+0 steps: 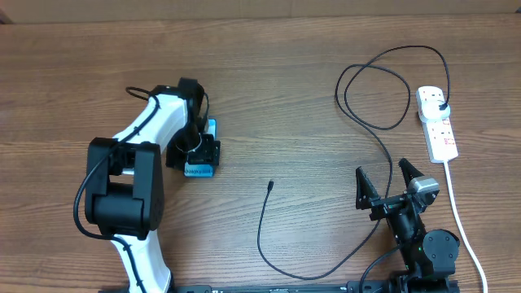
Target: Plug charger to phone and switch on socket
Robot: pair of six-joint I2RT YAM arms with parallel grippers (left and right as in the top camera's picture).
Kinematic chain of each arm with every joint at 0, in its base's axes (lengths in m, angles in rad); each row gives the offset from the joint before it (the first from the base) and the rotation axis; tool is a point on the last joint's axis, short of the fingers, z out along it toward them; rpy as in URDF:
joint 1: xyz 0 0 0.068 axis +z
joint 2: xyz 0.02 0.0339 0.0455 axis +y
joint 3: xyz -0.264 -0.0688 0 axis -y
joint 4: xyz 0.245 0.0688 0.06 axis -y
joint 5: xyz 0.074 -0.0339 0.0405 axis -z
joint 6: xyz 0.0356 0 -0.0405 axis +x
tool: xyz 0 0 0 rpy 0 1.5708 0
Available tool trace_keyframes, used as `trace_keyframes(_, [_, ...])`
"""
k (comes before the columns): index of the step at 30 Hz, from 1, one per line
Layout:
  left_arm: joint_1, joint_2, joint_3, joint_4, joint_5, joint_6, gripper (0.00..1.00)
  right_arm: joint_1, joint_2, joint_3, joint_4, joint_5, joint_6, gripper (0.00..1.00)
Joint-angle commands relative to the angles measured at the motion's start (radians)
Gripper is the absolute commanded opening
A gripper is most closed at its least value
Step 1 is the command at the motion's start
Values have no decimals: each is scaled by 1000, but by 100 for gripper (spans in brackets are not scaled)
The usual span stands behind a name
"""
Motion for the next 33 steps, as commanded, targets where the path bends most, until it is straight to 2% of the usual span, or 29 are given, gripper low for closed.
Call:
trace_keyframes(1, [-26,10,-10,-37,27,0,82,6,1,-10,5,7,-1,100])
trace_keyframes(3, [-37,10,-10,-56,27,0,82,6,1,-10,5,7,-1,100])
trace_keyframes(8, [-50,10,-10,-45,27,-4,93,6,1,-10,5,7,-1,100])
trace_keyframes(9, [-50,10,-10,-40,27,-5,100,6,1,-10,5,7,-1,100])
trace_keyframes(16, [-47,10,-1,-8,6,-30,100,6,1,-10,5,7,-1,100])
trace_keyframes(20, [-39,8,78,-25,-41,-36,100,6,1,-10,5,7,-1,100])
trace_keyframes(27, [-26,6,262,-68,-32,-57,100,6,1,-10,5,7,-1,100])
trace_keyframes(33, [-27,7,263,-73,-21,-82,100,6,1,-10,5,7,-1,100])
